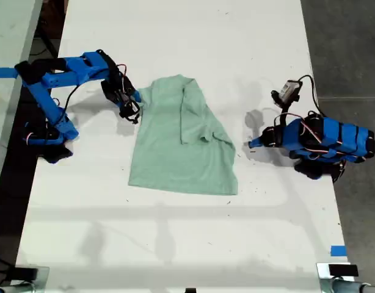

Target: Fold t shirt

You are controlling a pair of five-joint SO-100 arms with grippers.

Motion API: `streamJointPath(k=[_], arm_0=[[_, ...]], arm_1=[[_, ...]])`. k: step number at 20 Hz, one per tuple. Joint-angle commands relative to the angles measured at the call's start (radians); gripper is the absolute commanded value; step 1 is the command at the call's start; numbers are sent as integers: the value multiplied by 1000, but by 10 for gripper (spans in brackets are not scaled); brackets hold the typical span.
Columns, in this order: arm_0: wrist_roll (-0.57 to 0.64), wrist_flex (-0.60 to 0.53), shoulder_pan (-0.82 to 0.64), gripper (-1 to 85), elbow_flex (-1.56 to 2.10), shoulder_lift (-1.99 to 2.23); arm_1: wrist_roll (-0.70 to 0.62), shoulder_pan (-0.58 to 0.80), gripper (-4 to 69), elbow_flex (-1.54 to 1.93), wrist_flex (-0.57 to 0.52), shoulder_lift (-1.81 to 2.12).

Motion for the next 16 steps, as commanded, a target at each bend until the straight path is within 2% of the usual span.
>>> streamJointPath(k=[1,2,7,10,13,16], arm_0=[[-37,-5,12,54,-37,-5],[-48,-3,12,-1,-37,-11],[-84,34,35,-1,-44,-41],[-104,127,72,-1,-126,-29],[-20,233,138,-2,-327,-54],[5,336,129,-2,-494,-92]], arm_1=[[-11,5,15,69,3,11],[-11,5,15,69,3,11],[-11,5,15,69,3,11],[-9,5,15,69,3,11],[-9,6,15,69,3,11],[-11,6,15,69,3,11]])
